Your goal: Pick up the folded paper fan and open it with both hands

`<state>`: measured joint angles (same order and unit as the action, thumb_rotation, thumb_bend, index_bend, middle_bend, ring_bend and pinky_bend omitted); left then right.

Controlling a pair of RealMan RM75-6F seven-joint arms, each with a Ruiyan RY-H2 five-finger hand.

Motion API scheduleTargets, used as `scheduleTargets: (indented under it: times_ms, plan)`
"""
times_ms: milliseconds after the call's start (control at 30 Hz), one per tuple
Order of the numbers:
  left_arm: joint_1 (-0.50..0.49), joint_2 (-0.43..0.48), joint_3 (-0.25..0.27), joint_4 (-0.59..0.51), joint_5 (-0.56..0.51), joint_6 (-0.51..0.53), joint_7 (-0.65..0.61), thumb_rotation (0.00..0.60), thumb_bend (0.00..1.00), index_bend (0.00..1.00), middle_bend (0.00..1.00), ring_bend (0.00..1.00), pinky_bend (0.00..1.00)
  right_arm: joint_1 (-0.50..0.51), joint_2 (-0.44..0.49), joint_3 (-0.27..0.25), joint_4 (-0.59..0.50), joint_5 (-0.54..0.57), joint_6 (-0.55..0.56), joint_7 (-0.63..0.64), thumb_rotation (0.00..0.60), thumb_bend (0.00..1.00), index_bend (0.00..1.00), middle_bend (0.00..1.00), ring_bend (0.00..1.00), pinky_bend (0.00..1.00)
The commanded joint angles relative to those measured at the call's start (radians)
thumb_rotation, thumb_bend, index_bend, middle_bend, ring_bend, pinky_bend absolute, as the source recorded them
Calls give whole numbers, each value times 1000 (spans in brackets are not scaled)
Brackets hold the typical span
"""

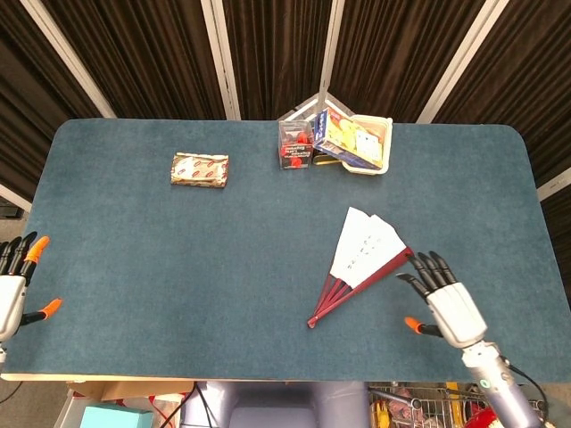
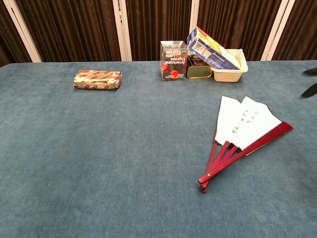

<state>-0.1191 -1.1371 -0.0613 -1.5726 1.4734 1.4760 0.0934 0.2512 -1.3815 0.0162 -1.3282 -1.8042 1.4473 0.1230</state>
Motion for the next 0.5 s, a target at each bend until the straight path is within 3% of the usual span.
scheduleTargets:
  times_ms: [33, 500]
  plan:
    - [-1, -1, 0, 0, 0, -1, 1, 600, 0, 0, 0, 0, 0, 31, -72, -9, 44, -10, -37, 0, 600, 131, 292, 97, 3, 0]
    - [0, 0, -2, 1, -6, -3, -3, 600, 0, 0, 0, 0, 0, 71, -274, -6, 193, 31, -82, 5, 600, 129, 445, 166, 25, 0]
